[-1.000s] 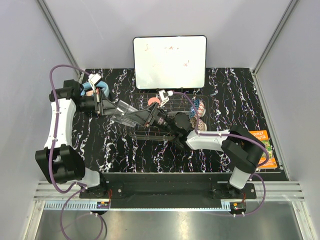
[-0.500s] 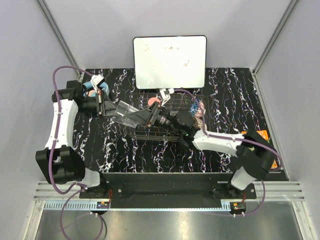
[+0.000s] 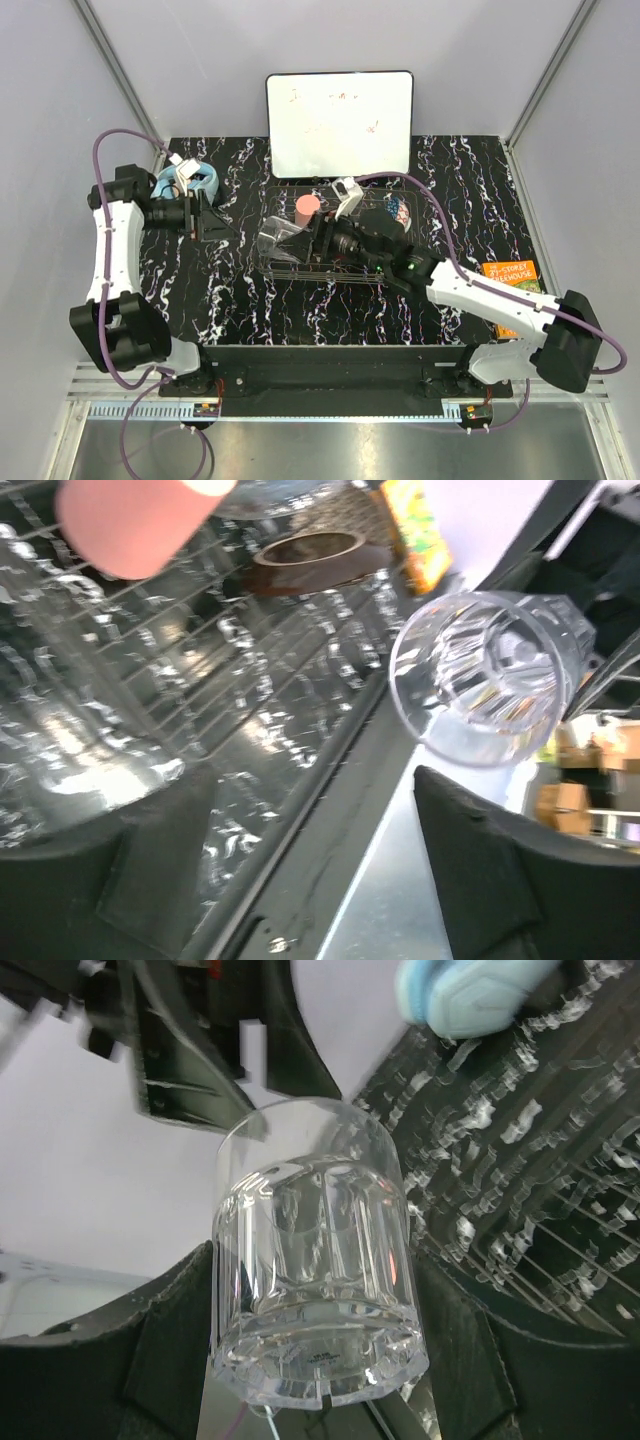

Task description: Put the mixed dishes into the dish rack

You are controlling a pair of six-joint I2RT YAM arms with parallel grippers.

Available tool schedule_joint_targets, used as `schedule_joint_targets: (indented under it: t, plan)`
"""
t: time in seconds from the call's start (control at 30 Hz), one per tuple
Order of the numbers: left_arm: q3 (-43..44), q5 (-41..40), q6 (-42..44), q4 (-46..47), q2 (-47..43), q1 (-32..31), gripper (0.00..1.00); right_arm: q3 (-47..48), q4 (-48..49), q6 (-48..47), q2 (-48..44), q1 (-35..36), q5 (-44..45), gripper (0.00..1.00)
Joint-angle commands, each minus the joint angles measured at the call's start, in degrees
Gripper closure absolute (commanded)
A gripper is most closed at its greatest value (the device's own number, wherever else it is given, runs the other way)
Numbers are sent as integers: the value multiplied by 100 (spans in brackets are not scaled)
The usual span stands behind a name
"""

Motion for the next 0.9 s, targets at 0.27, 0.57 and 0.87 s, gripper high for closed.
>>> schedule_joint_targets:
  t: [0.27, 0.57, 0.87]
  plan:
    - [-969, -3532, -666, 2157, -1508, 169, 11, 3315, -4826, -995, 1415, 212, 1346, 100]
    - [-1198, -4021, -833, 2423, -1808, 169, 10, 5646, -6852, -1383, 3217, 353, 2191, 100]
    - [-1304, -3933, -790, 2397, -1905, 178, 10, 6411, -7257, -1664, 4175, 336, 2297, 100]
